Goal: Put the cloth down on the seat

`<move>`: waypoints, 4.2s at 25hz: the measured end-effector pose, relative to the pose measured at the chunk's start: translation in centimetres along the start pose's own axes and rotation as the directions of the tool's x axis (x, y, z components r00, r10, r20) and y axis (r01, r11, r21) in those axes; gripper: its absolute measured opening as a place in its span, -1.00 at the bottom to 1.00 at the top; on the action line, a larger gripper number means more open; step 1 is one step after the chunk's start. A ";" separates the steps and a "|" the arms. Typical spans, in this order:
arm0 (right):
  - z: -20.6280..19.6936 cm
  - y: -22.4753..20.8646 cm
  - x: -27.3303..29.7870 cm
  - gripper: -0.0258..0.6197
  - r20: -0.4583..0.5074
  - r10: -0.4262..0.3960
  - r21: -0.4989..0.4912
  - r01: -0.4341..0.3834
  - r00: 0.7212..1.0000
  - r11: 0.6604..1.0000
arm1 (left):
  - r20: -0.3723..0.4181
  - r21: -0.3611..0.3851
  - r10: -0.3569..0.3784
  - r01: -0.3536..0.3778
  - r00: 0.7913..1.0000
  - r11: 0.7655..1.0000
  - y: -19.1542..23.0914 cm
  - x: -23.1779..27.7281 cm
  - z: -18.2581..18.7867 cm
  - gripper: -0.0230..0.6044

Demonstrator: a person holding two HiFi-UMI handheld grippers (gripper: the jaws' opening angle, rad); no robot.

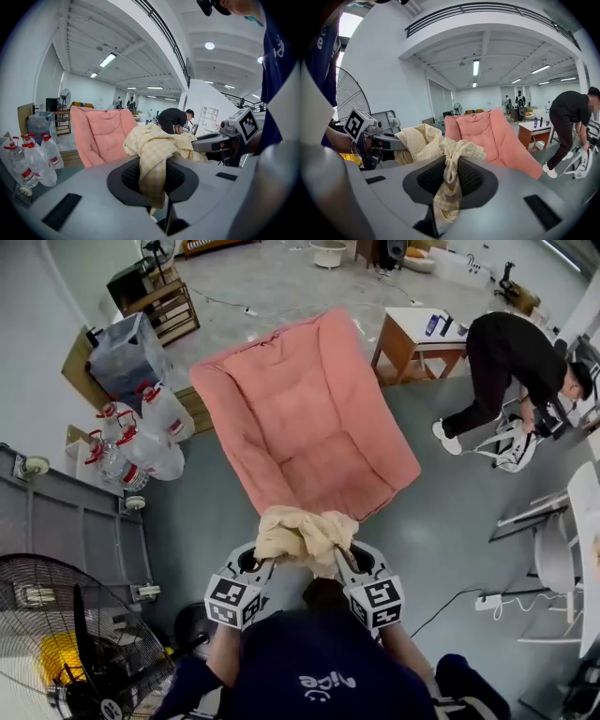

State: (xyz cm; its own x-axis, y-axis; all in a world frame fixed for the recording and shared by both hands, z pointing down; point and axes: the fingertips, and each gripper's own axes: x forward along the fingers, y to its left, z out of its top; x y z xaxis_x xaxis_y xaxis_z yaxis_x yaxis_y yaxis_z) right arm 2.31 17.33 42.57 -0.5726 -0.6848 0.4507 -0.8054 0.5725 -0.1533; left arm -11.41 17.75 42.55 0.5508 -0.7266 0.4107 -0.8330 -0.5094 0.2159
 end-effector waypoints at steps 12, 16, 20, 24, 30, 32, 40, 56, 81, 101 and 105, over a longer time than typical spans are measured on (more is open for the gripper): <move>4.9 -11.8 7.2 -0.65 -0.033 0.091 -0.040 -0.092 0.995 0.995 | -0.027 -0.020 0.081 -0.081 0.996 0.996 2.0 12.2 5.1 -0.75; 6.1 -13.6 8.7 -0.65 -0.027 0.107 -0.027 -0.108 0.994 0.994 | -0.019 -0.010 0.093 -0.093 0.996 0.996 2.6 14.0 6.6 -0.75; 8.5 -14.3 9.3 -0.65 0.025 0.110 -0.010 -0.110 0.994 0.994 | 0.034 0.006 0.085 -0.085 0.996 0.996 3.4 14.5 9.7 -0.75; 11.2 -14.2 9.2 -0.65 0.101 0.085 -0.005 -0.085 0.991 0.996 | 0.084 0.042 0.056 -0.060 0.995 0.997 4.1 14.1 12.5 -0.75; 15.7 -14.4 9.1 -0.65 0.198 0.010 -0.001 -0.010 0.980 1.000 | 0.170 0.068 -0.046 0.034 0.984 0.997 5.2 14.1 17.8 -0.75; 16.9 -14.5 8.9 -0.65 0.223 -0.004 -0.002 0.004 0.975 1.000 | 0.199 0.082 -0.067 0.052 0.978 0.995 5.4 14.4 19.6 -0.75; 21.2 -15.3 10.6 -0.65 0.290 -0.063 -0.019 0.071 0.955 0.997 | 0.241 0.175 -0.137 0.096 0.961 0.980 7.2 16.4 24.4 -0.75; 18.9 -23.9 18.2 -0.65 0.182 -0.119 0.070 0.108 0.976 0.992 | 0.142 0.140 -0.130 0.110 0.981 0.984 12.3 28.6 22.1 -0.74; -3.2 -34.5 33.6 -0.65 -0.218 -0.132 0.195 0.176 0.967 0.965 | -0.382 0.197 0.116 -0.042 0.917 0.980 22.2 45.2 -2.5 -0.74; -18.5 -38.1 42.8 -0.65 -0.437 -0.113 0.154 0.198 0.892 0.968 | -0.531 0.216 0.248 -0.154 0.810 0.964 26.6 53.8 -17.3 -0.74; -21.3 -38.7 43.9 -0.65 -0.465 -0.137 0.159 0.235 0.875 0.959 | -0.549 0.182 0.263 -0.194 0.793 0.964 28.1 54.7 -19.6 -0.74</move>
State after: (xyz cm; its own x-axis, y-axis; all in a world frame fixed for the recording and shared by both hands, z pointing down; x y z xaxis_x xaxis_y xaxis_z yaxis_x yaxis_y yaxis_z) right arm 11.58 -25.26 87.05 -0.3190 -0.4679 0.8242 -0.9312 0.3164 -0.1808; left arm -5.70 -27.25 88.39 0.1889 -0.4578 0.8687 -0.9006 -0.4334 -0.0326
